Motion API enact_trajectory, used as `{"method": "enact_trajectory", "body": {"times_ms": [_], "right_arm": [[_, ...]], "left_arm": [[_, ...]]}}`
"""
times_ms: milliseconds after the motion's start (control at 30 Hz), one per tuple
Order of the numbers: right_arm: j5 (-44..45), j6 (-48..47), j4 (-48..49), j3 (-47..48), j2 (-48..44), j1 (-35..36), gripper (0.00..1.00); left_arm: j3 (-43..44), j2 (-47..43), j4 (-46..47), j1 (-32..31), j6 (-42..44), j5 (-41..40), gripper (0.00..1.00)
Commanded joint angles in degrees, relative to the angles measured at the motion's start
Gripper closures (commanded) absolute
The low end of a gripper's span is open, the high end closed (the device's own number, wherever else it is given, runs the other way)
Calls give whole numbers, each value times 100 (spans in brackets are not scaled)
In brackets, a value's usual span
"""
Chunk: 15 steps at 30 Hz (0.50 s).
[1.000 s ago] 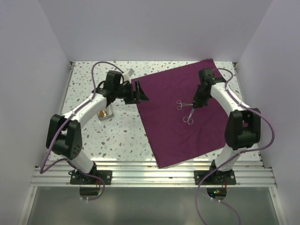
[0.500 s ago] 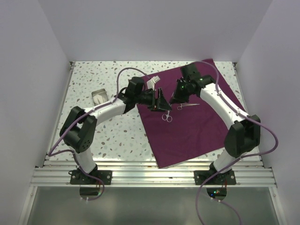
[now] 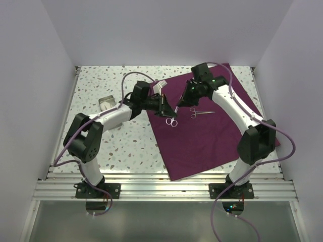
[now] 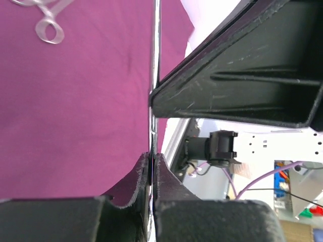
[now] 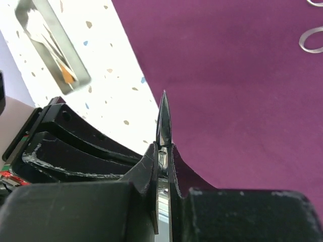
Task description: Prepare the surgical pack
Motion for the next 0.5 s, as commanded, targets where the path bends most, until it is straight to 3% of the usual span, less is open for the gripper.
{"method": "enact_trajectory", "body": {"times_ms": [0,33,133,167,233,467], "right_arm": [[-56,133,104,642,271,18,100],[31,133,16,773,299,9,79],[681,107,-212,976,457,-61,36],[787,81,-274,1012,518,-70,31],[1025,-16,-458,1100,738,-122,29],[981,-25,-486,714,1213,-631,31]], "left_arm": [[87,-203,-795,662,523,-156,100],[157,-239,-1059,829,715,-400,100],[684,-196,-2631,1514,1682,-1391,100],[825,-160,-3279,1838,2058,-1674,100],[966,-134,-3705,2147,2246,-2402,100],[1370,305,-4129,3492,2405,-3557,100]]}}
